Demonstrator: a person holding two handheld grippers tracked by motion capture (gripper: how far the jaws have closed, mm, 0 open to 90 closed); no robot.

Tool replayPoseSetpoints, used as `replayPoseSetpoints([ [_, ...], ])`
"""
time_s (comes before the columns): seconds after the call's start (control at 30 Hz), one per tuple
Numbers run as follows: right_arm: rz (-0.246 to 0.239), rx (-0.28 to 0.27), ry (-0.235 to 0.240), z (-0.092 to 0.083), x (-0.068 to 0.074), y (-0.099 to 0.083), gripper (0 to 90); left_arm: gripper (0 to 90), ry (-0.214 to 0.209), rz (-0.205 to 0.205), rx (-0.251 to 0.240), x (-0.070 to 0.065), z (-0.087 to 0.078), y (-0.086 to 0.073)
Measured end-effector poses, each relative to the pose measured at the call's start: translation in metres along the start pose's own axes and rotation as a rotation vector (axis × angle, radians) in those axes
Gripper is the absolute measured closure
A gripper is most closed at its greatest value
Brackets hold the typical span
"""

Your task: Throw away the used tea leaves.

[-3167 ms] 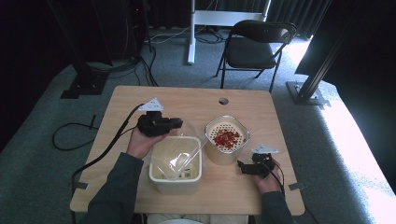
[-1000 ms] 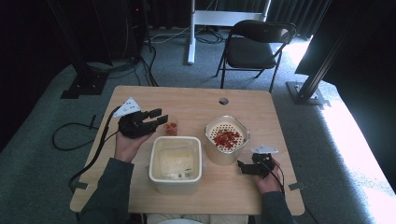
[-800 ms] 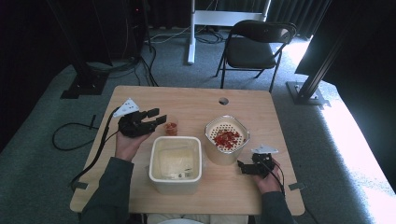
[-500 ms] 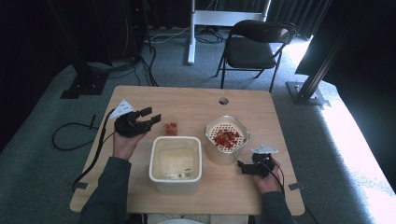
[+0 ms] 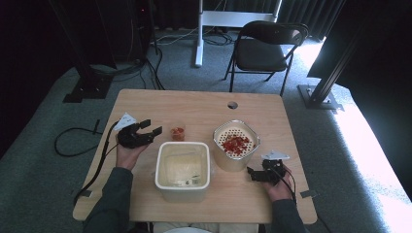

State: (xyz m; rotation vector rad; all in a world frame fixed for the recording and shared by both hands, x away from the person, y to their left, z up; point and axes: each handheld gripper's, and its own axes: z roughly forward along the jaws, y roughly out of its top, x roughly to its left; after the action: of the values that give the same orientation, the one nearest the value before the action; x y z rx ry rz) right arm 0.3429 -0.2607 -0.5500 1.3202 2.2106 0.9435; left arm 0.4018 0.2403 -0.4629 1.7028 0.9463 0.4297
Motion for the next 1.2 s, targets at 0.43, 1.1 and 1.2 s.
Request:
replayPoseSetpoints([
  [0.43,0.0,0.0,0.0,0.0,0.0,0.0,11.0,22.5,-0.024,0.041,0.068,0.0,0.04,-0.024],
  [1.1,0.0,0.0,0.0,0.0,0.0,0.0,11.0,24.1,-0.056,0.12,0.136,-0.013,0.087,-0.031],
  [1.2,0.0,0.0,0.0,0.0,0.0,0.0,11.0,23.1,-0.057,0.119,0.13,-0.013,0.093,-0.03],
])
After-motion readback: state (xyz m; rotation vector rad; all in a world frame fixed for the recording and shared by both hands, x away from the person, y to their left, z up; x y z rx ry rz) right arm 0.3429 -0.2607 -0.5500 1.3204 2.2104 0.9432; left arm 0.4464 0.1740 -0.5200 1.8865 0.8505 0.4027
